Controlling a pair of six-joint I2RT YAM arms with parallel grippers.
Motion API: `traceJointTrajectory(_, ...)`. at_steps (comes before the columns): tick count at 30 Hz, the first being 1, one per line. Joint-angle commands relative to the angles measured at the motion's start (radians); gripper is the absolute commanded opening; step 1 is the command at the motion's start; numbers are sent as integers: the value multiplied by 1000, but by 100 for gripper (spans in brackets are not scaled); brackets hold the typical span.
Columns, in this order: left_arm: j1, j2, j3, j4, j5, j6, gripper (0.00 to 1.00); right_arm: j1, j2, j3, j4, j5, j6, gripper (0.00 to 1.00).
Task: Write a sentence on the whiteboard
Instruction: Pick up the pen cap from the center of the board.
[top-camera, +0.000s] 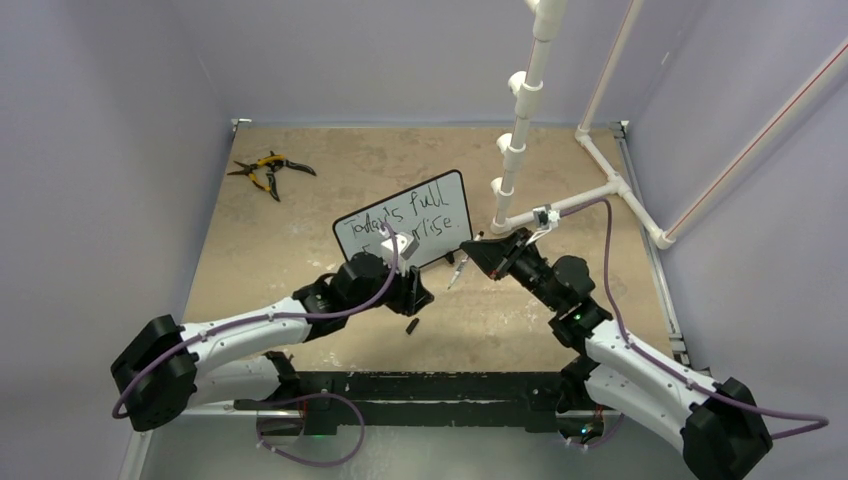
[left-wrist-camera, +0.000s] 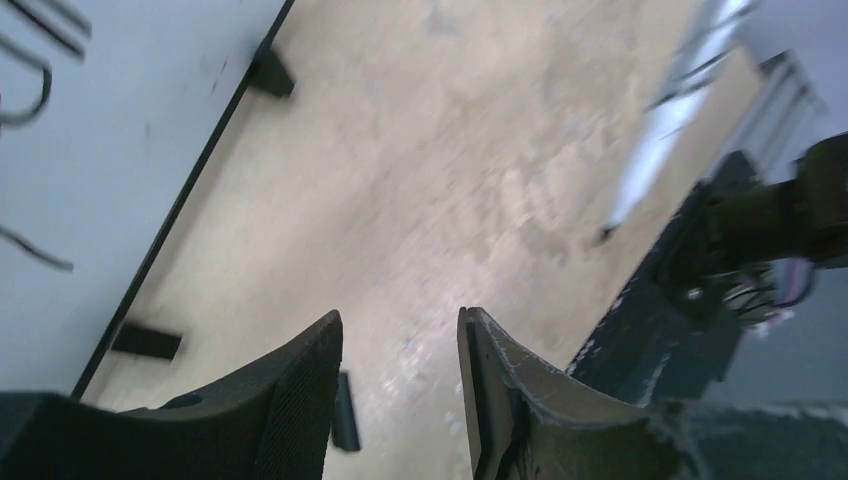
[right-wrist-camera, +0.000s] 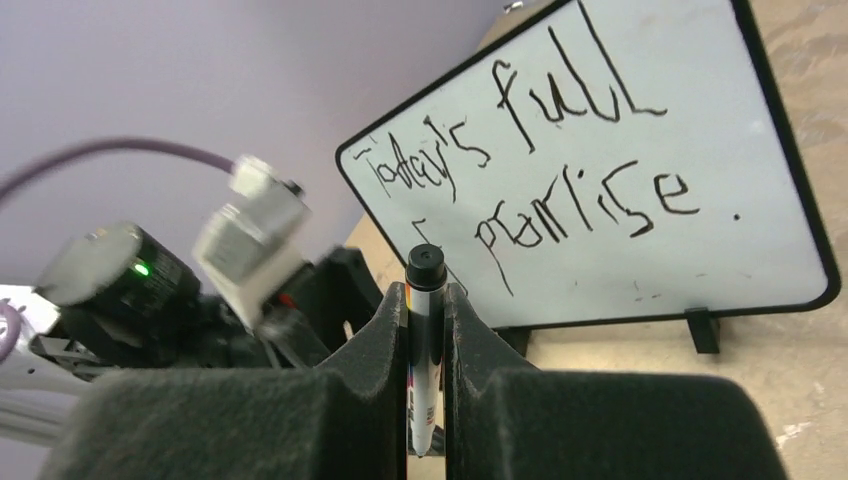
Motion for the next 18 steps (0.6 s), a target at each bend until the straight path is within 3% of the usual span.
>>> traceJointTrajectory(1,-51,37,-34,-148,-146,33,44,2,-76,21,-40,73,-67,0)
traceJointTrajectory(6,-104,112,-27,-237,-280,6,40,2,-116,-6,-37,86,-75,0)
traceJointTrajectory(18,-272,257,43,-309,-446,-78,37,2,-107,-25,-23,88,-81,0)
